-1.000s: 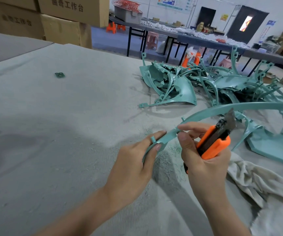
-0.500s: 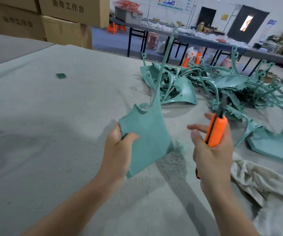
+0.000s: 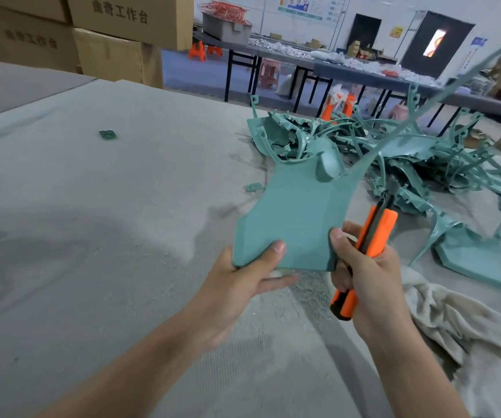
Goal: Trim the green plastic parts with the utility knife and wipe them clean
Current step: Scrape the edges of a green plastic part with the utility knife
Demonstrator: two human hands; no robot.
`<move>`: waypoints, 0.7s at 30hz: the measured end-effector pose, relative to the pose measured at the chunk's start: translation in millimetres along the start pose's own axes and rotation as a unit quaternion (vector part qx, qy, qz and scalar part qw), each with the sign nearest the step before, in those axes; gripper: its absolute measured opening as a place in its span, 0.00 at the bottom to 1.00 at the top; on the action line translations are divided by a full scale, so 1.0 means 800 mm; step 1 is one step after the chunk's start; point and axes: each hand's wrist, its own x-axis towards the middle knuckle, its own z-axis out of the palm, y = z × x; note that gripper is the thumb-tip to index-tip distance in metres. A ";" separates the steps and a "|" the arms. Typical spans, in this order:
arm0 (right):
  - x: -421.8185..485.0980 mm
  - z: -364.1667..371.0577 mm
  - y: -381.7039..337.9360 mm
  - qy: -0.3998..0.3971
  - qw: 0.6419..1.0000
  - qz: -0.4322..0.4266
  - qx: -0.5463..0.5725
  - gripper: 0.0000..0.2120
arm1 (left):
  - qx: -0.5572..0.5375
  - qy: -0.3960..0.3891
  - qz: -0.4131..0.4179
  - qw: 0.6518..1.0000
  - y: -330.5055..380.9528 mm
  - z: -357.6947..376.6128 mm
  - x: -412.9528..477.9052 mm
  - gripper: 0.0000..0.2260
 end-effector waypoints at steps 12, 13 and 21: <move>-0.037 0.027 -0.007 -0.067 0.913 -0.276 -0.293 0.26 | 0.505 0.254 0.237 0.790 0.003 -0.008 -0.003 0.18; -0.040 0.028 -0.008 -0.087 0.901 -0.283 -0.317 0.25 | 0.522 0.246 0.239 0.781 0.004 -0.008 -0.003 0.17; -0.048 0.028 -0.018 -0.139 0.846 -0.302 -0.418 0.21 | 0.603 0.230 0.210 0.735 0.008 -0.014 -0.005 0.02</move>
